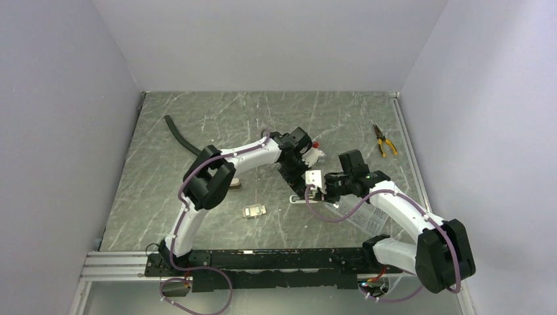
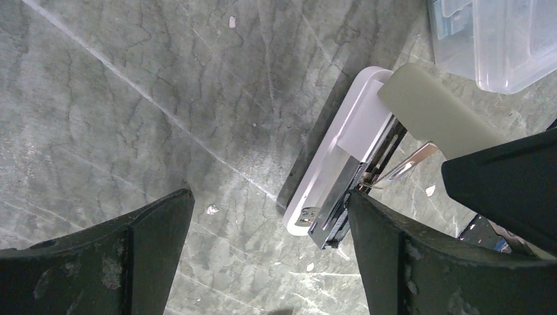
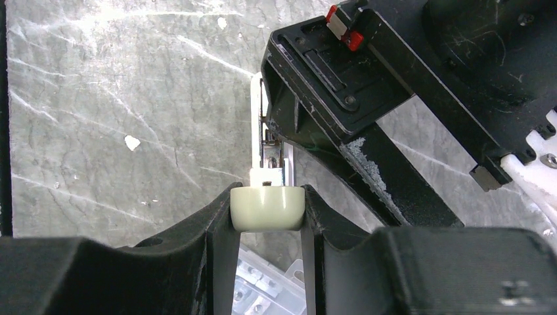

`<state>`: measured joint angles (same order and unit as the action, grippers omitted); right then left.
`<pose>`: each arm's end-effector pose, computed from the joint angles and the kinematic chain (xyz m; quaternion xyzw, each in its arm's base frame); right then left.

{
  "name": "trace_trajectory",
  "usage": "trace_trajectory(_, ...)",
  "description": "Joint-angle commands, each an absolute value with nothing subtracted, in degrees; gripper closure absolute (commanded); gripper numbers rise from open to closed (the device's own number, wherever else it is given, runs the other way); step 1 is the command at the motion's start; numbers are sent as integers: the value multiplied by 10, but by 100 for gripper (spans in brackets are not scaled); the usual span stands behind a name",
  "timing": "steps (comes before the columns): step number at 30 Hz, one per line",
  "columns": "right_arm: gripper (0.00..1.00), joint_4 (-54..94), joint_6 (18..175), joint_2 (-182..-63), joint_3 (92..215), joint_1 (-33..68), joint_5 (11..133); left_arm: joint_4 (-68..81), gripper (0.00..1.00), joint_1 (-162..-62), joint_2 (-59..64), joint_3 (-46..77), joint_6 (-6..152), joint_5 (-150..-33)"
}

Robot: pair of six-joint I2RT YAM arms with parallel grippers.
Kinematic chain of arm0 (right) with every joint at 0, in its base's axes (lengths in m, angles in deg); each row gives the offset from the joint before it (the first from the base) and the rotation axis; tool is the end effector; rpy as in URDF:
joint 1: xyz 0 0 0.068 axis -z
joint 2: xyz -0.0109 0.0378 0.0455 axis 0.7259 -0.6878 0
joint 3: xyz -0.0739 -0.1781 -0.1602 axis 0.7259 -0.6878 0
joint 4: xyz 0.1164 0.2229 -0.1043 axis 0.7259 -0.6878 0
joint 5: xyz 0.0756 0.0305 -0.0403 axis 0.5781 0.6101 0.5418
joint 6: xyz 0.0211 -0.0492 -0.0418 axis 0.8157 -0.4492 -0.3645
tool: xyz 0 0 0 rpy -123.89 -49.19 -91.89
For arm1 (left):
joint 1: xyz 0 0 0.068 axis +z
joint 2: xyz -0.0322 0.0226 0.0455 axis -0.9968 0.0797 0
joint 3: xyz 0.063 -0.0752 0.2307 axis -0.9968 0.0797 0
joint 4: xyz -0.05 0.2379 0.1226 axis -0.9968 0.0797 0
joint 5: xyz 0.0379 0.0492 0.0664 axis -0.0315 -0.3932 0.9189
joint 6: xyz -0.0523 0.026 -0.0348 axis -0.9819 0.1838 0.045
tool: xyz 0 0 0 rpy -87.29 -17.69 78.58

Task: Load the staples into the stapler
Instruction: Adjust the stapler at the center of the board.

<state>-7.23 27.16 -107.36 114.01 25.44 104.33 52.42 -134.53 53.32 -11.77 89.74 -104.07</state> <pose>0.2065 0.1173 0.1596 -0.6740 0.6079 0.2145 0.3607 0.2868 -0.3604 0.1264 0.4687 0.8497 -0.2254 0.0866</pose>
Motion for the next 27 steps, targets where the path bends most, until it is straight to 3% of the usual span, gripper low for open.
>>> trace_trajectory(1, 100, -87, 260, -1068, 1125, 259, 992, 505, 5, -1353, 577, -62, 910, -991)
trace_trajectory(9, 100, -89, 262, -1069, 1130, 259, 990, 501, 5, -1350, 557, -49, 917, -996)
trace_trajectory(27, 100, -100, 274, -1105, 1155, 243, 964, 487, 5, -1321, 526, -60, 892, -1125)
